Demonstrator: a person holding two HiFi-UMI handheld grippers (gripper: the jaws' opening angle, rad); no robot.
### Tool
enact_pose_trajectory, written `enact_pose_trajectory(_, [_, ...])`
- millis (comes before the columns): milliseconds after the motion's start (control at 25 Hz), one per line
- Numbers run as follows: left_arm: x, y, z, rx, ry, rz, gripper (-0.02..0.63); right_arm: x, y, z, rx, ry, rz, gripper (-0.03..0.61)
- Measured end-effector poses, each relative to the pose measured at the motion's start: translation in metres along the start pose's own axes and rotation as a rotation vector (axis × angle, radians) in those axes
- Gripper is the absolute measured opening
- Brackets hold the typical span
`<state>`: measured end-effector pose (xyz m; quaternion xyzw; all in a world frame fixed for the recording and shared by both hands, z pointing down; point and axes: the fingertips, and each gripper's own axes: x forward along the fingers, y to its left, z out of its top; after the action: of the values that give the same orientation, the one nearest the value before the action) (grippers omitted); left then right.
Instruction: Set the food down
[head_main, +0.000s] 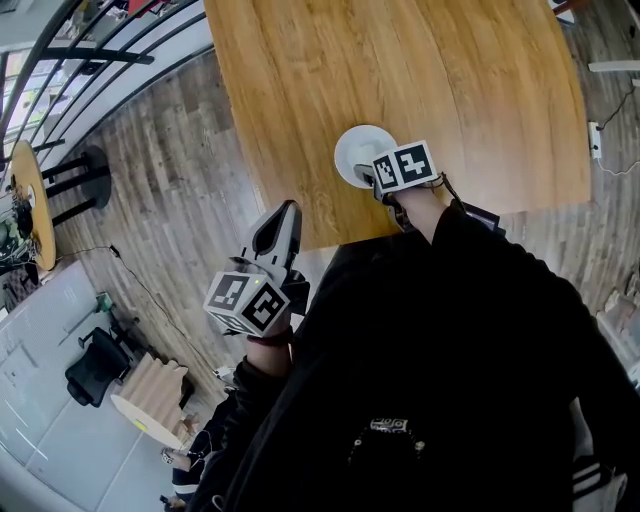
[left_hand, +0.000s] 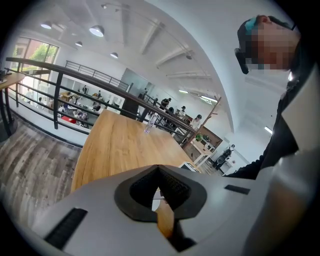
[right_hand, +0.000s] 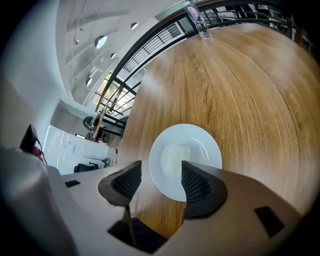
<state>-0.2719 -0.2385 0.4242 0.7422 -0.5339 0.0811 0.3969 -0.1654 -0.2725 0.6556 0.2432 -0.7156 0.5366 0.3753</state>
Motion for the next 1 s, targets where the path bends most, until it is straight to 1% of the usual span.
enact_pose_trajectory(280, [-0.005, -0.011, 0.024, 0.052, -0.037, -0.031, -0.003, -0.037, 0.030, 0.015, -0.015, -0.071, 0.030, 0.241])
enact_pose_trajectory(360, [-0.004, -0.017, 0.033, 0.073, -0.053, -0.046, -0.003, -0.055, 0.041, 0.025, -0.015, -0.110, 0.057, 0.241])
enact_pose_trajectory(440, [-0.004, -0.024, 0.044, 0.094, -0.068, -0.063, -0.003, -0.081, 0.060, 0.038, -0.035, -0.171, 0.092, 0.240])
enact_pose_trajectory(480, [-0.003, -0.028, 0.049, 0.105, -0.076, -0.073, -0.003, -0.096, 0.073, 0.044, -0.061, -0.207, 0.106, 0.236])
enact_pose_trajectory(560, [-0.003, -0.036, 0.060, 0.124, -0.094, -0.094, -0.003, -0.129, 0.104, 0.055, -0.127, -0.283, 0.144, 0.200])
enact_pose_trajectory(600, [-0.004, -0.040, 0.065, 0.134, -0.103, -0.104, -0.003, -0.146, 0.122, 0.059, -0.154, -0.318, 0.181, 0.171])
enact_pose_trajectory(640, [-0.004, -0.044, 0.070, 0.145, -0.112, -0.114, -0.003, -0.162, 0.140, 0.062, -0.171, -0.349, 0.234, 0.128])
enact_pose_trajectory(680, [-0.004, -0.048, 0.075, 0.155, -0.121, -0.124, -0.003, -0.178, 0.158, 0.065, -0.184, -0.379, 0.292, 0.071])
enact_pose_trajectory(760, [-0.004, -0.056, 0.086, 0.179, -0.141, -0.146, -0.003, -0.206, 0.186, 0.068, -0.233, -0.441, 0.371, 0.044])
enact_pose_trajectory(840, [-0.005, -0.062, 0.096, 0.203, -0.161, -0.166, -0.003, -0.227, 0.206, 0.070, -0.333, -0.497, 0.388, 0.031])
enact_pose_trajectory(920, [-0.007, -0.070, 0.107, 0.226, -0.181, -0.189, -0.003, -0.240, 0.219, 0.070, -0.442, -0.542, 0.378, 0.020])
enact_pose_trajectory(1000, [-0.008, -0.078, 0.117, 0.250, -0.200, -0.213, -0.003, -0.250, 0.228, 0.070, -0.520, -0.580, 0.372, 0.020])
